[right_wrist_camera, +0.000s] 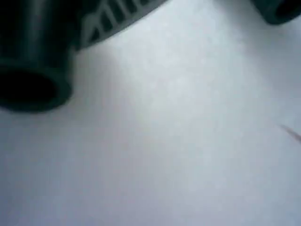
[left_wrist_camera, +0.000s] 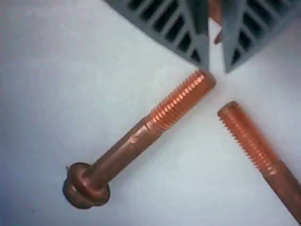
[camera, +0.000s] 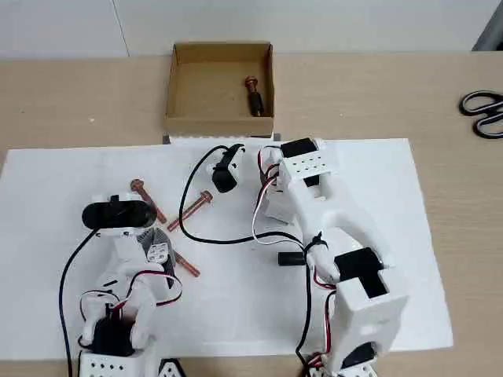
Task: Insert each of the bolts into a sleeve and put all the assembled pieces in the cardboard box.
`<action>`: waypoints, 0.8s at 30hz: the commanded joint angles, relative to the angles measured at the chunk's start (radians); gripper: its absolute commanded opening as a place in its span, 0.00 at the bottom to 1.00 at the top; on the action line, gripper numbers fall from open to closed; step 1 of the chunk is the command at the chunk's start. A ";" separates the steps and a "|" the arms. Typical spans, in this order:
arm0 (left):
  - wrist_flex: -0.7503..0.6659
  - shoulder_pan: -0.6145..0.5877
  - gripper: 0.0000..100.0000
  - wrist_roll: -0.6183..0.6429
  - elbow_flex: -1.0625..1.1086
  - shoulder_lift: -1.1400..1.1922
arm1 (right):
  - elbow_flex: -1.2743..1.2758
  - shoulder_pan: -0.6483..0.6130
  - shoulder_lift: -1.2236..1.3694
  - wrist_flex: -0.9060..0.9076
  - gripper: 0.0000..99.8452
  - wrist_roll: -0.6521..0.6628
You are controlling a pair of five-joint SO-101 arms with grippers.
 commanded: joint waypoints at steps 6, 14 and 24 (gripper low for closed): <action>-0.026 0.003 0.01 0.009 -0.002 -0.009 | -0.006 -0.010 0.090 -0.012 0.17 -0.014; -0.026 0.003 0.01 0.009 -0.002 -0.009 | -0.012 -0.013 0.090 -0.012 0.03 -0.015; -0.026 0.002 0.01 0.009 -0.002 -0.009 | -0.319 0.008 -0.031 0.205 0.01 -0.198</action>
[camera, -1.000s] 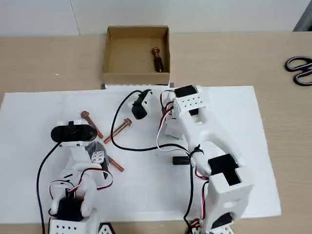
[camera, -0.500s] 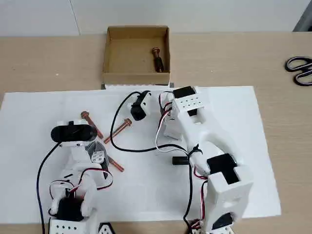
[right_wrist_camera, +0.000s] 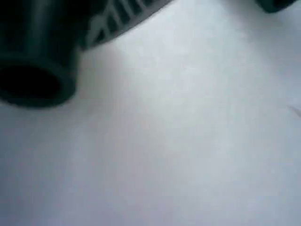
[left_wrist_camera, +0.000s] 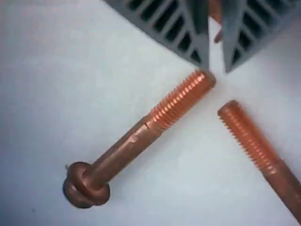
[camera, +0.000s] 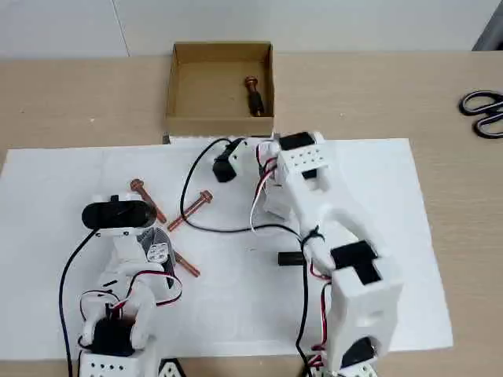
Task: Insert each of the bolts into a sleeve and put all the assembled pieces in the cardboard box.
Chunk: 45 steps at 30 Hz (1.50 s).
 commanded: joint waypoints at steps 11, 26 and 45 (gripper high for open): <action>-0.015 -0.005 0.01 0.012 -0.189 -0.003 | -0.247 0.096 -0.318 0.351 0.00 -0.451; 0.227 0.074 0.01 -0.071 -0.720 0.414 | 0.241 0.249 -0.900 0.348 0.00 -0.763; 0.377 0.091 0.01 -0.390 -1.210 1.278 | 0.957 0.249 -1.745 0.065 0.00 -0.948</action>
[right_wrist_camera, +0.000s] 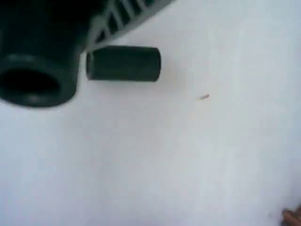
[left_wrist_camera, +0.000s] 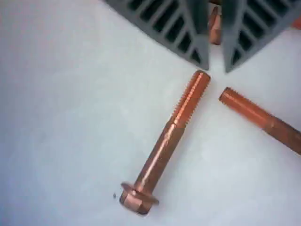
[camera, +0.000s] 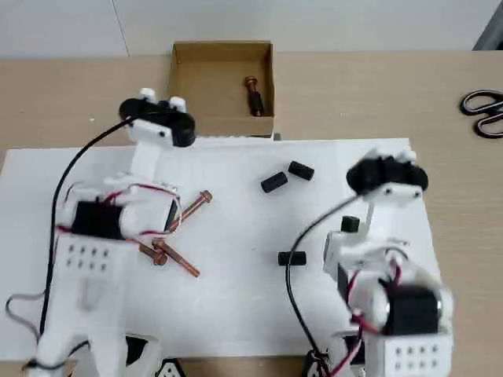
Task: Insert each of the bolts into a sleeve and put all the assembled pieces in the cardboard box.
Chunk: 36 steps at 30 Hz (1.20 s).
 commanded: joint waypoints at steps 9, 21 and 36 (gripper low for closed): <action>0.002 0.075 0.04 -0.089 -0.145 0.393 | 0.278 0.099 -0.460 -0.027 0.00 0.075; 0.072 0.069 0.07 -0.158 -0.446 0.772 | 0.293 0.174 -0.522 -0.025 0.00 0.089; 0.063 0.069 0.07 -0.216 -0.549 0.984 | 0.293 0.174 -0.524 -0.025 0.00 0.089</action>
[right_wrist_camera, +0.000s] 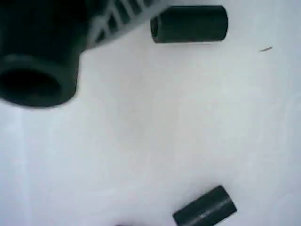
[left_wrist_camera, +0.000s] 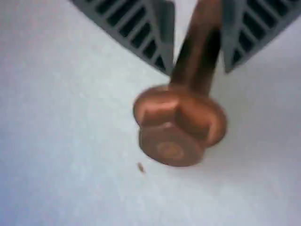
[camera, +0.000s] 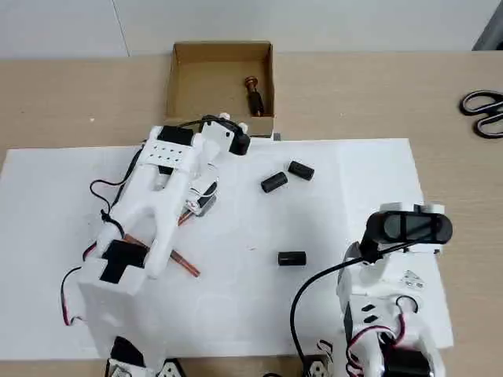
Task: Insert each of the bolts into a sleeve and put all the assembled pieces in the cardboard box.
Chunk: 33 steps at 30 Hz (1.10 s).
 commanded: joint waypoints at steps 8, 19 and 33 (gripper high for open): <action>-0.098 0.008 0.07 -0.002 -0.044 0.086 | -0.005 0.002 -0.002 -0.012 0.00 0.009; -0.095 0.006 0.00 0.000 -0.045 0.140 | -0.005 0.001 0.001 -0.012 0.00 0.009; 0.196 0.037 0.00 0.055 -0.460 -0.206 | -0.087 -0.001 -0.004 -0.019 0.00 0.009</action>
